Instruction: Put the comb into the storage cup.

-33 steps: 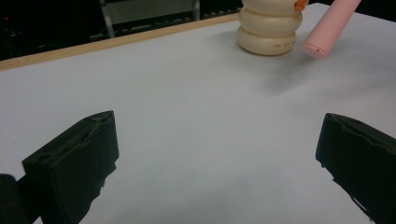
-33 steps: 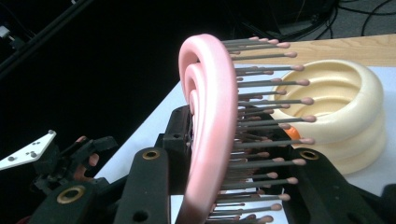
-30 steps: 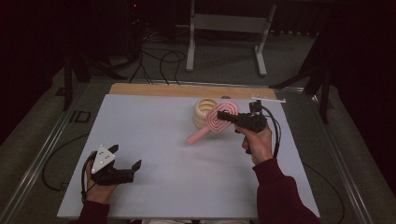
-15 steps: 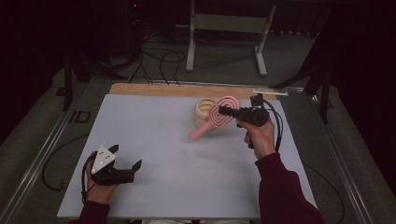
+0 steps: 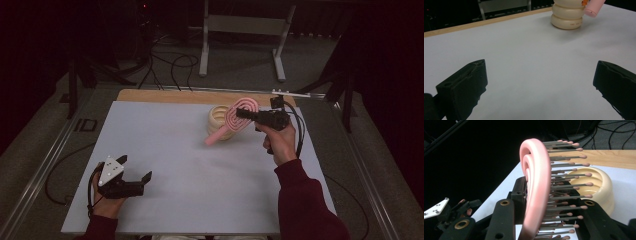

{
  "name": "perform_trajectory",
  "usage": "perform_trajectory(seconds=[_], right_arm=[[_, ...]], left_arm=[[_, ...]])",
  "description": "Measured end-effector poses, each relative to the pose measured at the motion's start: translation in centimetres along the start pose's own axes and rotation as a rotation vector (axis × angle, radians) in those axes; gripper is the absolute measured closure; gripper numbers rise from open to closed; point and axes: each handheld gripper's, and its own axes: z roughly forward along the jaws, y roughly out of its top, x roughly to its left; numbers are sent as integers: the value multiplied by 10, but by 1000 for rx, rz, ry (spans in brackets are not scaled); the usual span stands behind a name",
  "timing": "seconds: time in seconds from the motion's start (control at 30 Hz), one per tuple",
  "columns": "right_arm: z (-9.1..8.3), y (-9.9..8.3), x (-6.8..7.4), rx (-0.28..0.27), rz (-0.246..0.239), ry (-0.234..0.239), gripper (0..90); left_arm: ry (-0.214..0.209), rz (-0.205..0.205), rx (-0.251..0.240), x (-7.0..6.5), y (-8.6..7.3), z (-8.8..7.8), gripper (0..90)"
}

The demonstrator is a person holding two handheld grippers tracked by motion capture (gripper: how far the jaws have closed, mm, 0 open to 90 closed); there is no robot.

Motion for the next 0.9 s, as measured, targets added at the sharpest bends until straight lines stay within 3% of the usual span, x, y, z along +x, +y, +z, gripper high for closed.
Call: perform_trajectory(seconds=[0.63, 0.9], right_arm=[[-4, 10, -8, -38, 35, 10, 641], [-8, 12, -14, -77, 53, -2, 641]], left_arm=[[5, 1, -8, 0, 0, -1, 0], [5, 1, -6, 1, 0, -1, 0]])
